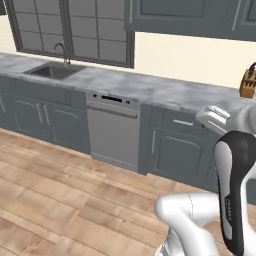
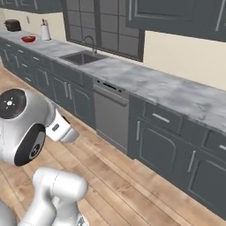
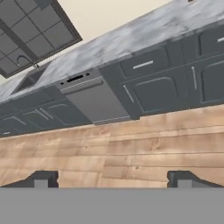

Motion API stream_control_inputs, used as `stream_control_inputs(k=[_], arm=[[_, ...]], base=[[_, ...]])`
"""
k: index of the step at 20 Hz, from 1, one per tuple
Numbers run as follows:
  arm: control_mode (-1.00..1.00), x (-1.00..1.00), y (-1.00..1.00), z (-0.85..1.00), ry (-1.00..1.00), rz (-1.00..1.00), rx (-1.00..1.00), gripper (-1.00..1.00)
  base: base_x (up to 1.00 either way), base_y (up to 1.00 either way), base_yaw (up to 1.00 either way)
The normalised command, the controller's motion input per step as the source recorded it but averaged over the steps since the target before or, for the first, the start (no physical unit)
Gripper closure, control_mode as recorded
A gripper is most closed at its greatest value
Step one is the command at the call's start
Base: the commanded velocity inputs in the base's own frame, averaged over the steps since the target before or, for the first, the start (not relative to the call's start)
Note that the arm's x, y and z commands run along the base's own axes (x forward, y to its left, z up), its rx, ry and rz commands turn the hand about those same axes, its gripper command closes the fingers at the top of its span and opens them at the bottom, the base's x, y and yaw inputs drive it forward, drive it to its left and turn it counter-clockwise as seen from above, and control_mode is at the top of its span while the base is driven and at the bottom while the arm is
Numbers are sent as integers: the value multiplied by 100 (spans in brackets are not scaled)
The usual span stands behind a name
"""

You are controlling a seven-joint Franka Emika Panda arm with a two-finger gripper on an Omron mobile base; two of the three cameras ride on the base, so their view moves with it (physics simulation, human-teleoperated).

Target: Place the bowl with the potato and broccoli on the second highest shelf of the fridge. Place the bowl with the chicken drumstick and fish on the top shelf of the fridge.

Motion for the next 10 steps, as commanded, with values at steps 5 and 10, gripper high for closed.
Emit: stream_control_inputs(k=[5,10], arm=[[100,0,0,0,0,0,0,-100],[100,0,0,0,0,0,0,-100]], base=[[100,43,-2],[100,100,-1]])
